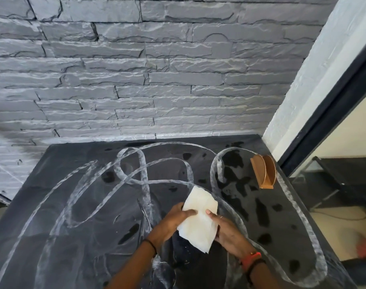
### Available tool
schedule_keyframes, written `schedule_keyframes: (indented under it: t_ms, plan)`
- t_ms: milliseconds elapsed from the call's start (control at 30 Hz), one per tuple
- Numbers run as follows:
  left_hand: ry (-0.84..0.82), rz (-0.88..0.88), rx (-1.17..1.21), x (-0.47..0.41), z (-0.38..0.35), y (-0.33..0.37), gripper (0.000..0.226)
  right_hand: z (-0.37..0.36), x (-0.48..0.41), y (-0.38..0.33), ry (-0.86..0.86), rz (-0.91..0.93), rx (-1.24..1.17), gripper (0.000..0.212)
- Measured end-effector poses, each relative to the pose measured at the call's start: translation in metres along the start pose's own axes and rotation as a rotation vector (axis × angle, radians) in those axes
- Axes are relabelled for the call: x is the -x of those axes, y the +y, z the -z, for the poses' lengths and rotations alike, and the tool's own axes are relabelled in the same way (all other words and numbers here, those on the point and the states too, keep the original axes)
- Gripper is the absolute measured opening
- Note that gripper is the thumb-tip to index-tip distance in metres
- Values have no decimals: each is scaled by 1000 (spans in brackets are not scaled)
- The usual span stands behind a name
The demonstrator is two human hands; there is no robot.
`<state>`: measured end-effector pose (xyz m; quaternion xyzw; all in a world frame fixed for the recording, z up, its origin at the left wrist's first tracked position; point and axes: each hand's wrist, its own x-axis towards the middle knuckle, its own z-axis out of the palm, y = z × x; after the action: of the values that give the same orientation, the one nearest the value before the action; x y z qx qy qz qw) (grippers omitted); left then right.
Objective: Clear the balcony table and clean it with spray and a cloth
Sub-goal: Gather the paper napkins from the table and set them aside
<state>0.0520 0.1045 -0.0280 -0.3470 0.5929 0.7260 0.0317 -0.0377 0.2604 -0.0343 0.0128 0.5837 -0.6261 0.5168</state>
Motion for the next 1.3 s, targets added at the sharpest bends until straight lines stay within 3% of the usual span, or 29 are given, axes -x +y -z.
schedule_keyframes:
  t_ms: [200, 400, 567, 733, 867, 933, 967, 1033, 1300]
  plan:
    - [-45, -19, -37, -20, -30, 24, 63, 32, 1, -17, 51, 86, -193, 54]
    - [-52, -49, -59, -50, -85, 47, 39, 76, 5, -53, 205, 200, -130, 79]
    - [-13, -62, -133, -90, -133, 69, 20, 129, 5, -106, 333, 296, -58, 56]
    - [106, -112, -265, -140, -181, 95, 27, 198, -2, -167, 478, 368, 204, 46]
    - [147, -134, -380, -167, -210, 105, 21, 235, -19, -209, 590, 395, 493, 49]
    - [162, -141, -379, -179, -222, 108, 6, 245, -32, -224, 625, 397, 642, 49]
    - [169, -143, -372, -183, -226, 109, 13, 248, -39, -229, 639, 393, 718, 49]
    - [184, -144, -373, -191, -235, 111, 23, 251, -52, -238, 648, 375, 807, 52]
    - [188, -137, -401, -210, -253, 112, 25, 244, -85, -254, 554, 305, 1029, 64]
